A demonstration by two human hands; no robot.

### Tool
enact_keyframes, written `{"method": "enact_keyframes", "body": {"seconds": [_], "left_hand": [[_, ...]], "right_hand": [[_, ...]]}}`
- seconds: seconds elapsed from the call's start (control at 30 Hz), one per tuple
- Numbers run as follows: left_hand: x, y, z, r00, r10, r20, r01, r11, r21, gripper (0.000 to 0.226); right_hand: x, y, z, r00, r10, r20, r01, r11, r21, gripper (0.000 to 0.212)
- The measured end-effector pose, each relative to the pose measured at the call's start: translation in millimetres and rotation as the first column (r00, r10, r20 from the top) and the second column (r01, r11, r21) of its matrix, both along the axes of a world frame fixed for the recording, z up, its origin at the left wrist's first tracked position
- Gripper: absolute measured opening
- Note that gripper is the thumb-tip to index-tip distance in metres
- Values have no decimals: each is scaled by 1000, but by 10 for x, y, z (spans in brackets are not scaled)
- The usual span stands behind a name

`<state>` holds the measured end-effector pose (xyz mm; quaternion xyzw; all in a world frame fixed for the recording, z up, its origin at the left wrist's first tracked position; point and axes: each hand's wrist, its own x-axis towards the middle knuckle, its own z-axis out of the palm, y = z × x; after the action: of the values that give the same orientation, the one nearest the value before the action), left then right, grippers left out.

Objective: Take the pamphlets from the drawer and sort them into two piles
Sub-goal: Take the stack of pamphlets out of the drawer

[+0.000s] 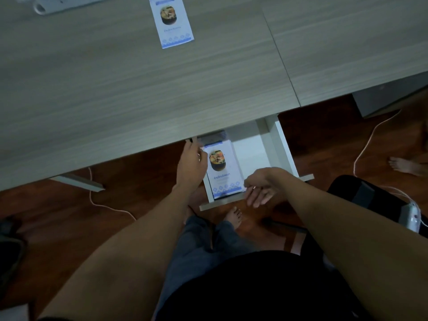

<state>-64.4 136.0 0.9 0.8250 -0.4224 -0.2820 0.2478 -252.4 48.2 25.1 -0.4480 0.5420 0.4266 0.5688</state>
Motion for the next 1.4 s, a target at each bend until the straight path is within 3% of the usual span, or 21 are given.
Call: {"method": "enact_keyframes", "body": {"seconds": [0.13,0.27,0.33,0.43,0.63,0.83,1.0,1.1,1.23,1.4], "left_hand": [[-109,13,-89,966,128,-223,-85,977,195,37],[-139,-164,-190,875,299,-380,-141,910,390,42],[-154,-225,-226,822,375,-428,-159,874,459,48],[-188,-234,-257,691,516,-506,-230,821,522,47],[-206,-250,-282,518,638,-570,-304,760,574,46],[-211,-255,-344,512,642,-571,-307,757,576,46],[-178,-277,-377,532,639,-556,-298,755,583,44],[-155,-274,-359,536,634,-558,-276,756,594,43],[-130,-263,-346,536,622,-570,-252,763,596,44],[-144,-269,-393,585,610,-533,-249,762,598,45]], "right_hand": [[82,-87,-144,981,-162,109,188,934,-303,21],[149,-88,-306,967,-113,230,220,827,-518,22],[184,-65,-389,960,-115,255,236,823,-517,29],[215,-12,-455,937,-199,287,315,834,-452,60],[273,-45,-621,914,-270,302,379,835,-399,59],[325,-97,-755,885,-357,298,452,809,-374,27],[338,-105,-833,860,-423,286,501,805,-318,55],[338,-91,-867,822,-475,313,560,774,-296,51],[347,-12,-915,810,-476,344,581,733,-354,27],[352,3,-905,768,-515,382,630,716,-301,49]]}}
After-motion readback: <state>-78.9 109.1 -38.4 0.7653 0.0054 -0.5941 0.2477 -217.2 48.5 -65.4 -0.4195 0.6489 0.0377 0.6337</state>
